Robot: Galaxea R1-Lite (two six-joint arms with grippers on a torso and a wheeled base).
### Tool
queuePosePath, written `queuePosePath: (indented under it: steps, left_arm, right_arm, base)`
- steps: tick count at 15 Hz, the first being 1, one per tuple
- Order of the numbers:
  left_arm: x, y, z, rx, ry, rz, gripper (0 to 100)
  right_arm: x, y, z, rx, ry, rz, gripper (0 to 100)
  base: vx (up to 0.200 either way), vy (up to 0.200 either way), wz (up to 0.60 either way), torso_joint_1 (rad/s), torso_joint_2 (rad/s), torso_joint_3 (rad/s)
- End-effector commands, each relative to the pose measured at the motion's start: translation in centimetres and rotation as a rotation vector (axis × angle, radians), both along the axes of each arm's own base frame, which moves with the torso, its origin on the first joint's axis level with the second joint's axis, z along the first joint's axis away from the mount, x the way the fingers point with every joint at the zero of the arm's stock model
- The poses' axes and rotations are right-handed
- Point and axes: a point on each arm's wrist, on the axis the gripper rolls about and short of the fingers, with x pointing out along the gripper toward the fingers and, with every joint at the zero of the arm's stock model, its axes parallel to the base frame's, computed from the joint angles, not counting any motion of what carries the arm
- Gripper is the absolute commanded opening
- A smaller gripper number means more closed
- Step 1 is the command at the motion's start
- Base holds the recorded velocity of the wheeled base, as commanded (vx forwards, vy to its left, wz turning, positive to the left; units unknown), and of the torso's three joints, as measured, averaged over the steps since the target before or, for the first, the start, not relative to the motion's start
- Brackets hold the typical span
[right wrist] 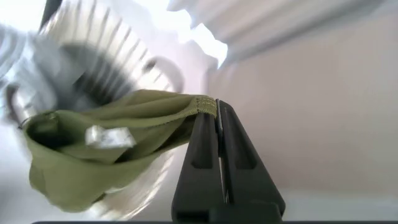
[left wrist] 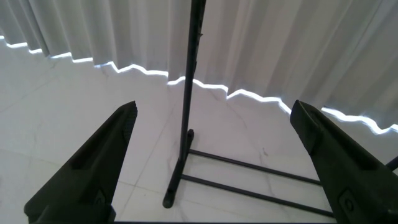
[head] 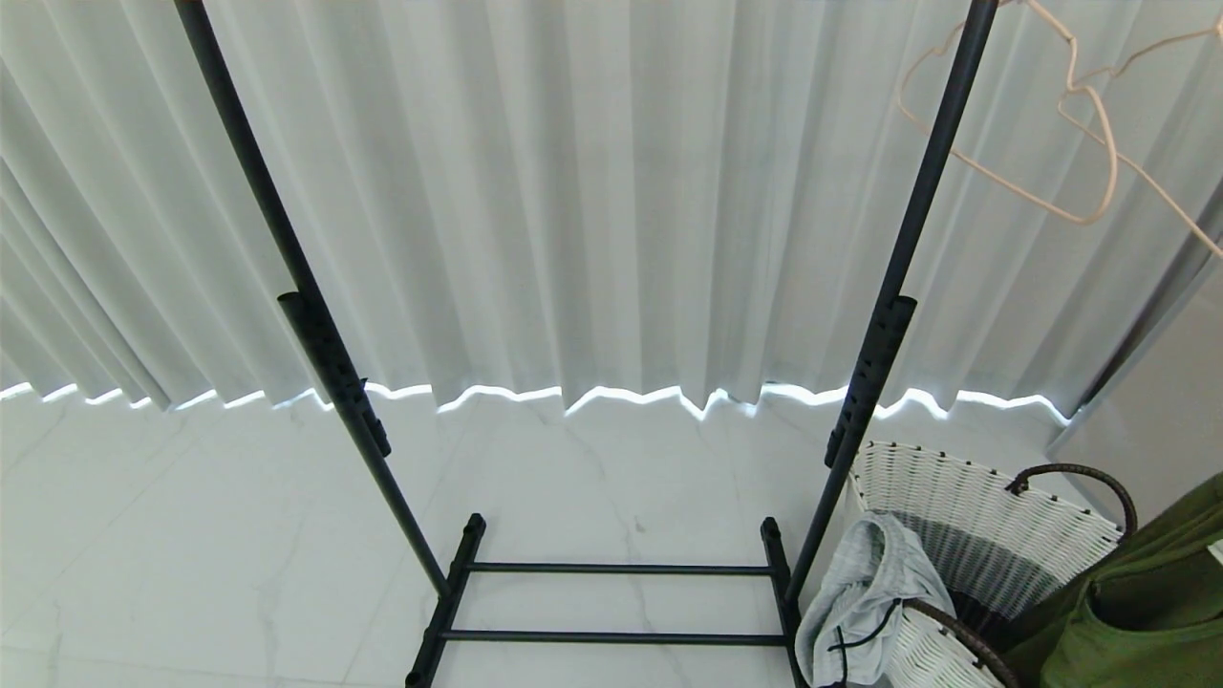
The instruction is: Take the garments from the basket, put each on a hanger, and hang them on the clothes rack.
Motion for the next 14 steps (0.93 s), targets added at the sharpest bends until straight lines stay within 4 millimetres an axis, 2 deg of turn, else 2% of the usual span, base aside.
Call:
queuePosePath:
  steps: [1,12,14]
  left_arm:
    - [0.00,0.00,0.00,0.002,0.000,-0.001,100]
    - [0.02,-0.23,-0.11,0.090,0.018,-0.100,100]
    - [0.02,-0.23,-0.13,0.090,0.020,-0.100,100]
  right_arm:
    - [-1.17,0.21,2.52,-0.045,-0.096,0.068,0]
    - [-1.14,0.23,2.62,-0.049,-0.099,0.073,0]
    - [-1.23,0.22,2.57,-0.049,-0.098,0.074,0]
  base:
    - [-0.200,0.000,0.00,-0.002,0.01,0.002]
    - [-0.200,0.000,0.00,0.004,0.00,0.002]
    - [0.000,0.000,0.00,0.000,0.00,0.000]
